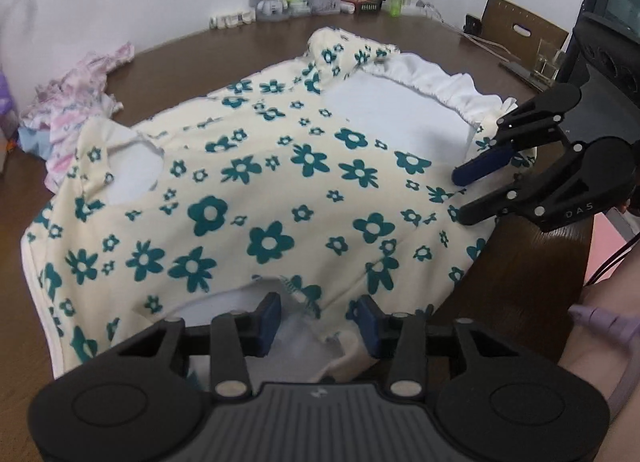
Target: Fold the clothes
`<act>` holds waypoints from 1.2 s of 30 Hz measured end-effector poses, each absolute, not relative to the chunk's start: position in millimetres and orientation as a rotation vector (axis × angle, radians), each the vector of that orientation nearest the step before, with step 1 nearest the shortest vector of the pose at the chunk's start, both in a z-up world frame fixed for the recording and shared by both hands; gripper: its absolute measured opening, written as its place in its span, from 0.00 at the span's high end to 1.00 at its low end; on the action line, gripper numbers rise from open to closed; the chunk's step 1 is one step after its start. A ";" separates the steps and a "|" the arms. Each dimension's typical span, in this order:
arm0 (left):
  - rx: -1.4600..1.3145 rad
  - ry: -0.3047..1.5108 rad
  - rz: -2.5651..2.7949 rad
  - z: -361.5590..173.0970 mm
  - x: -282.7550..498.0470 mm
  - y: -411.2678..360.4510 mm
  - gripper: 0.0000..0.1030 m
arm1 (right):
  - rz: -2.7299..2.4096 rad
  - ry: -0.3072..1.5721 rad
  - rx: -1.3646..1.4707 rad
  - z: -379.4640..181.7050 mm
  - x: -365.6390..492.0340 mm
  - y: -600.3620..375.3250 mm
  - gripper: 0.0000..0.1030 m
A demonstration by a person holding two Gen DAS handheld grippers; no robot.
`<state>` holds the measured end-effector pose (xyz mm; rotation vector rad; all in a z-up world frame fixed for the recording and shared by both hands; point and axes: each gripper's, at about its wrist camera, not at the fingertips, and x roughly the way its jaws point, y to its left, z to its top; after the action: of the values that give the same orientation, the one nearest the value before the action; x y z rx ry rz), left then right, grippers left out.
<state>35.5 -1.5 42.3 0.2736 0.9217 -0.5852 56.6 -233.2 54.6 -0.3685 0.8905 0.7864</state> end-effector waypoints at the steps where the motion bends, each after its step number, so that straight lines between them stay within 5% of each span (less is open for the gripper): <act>1: 0.278 0.920 -0.572 41.6 34.1 -0.7 0.62 | 0.783 0.879 -0.380 54.2 53.9 -234.8 0.63; 20: 0.247 0.912 -0.526 51.4 15.2 10.9 0.64 | 0.802 0.843 -0.333 54.8 43.8 -228.8 0.57; 36: 0.028 0.857 -0.247 82.4 2.5 120.9 0.62 | 1.063 0.826 -0.455 69.6 24.3 -185.0 0.57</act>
<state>2.5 120.9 82.4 0.0280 0.8565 -0.2468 24.3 -185.0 69.6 -0.4548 0.8263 1.0635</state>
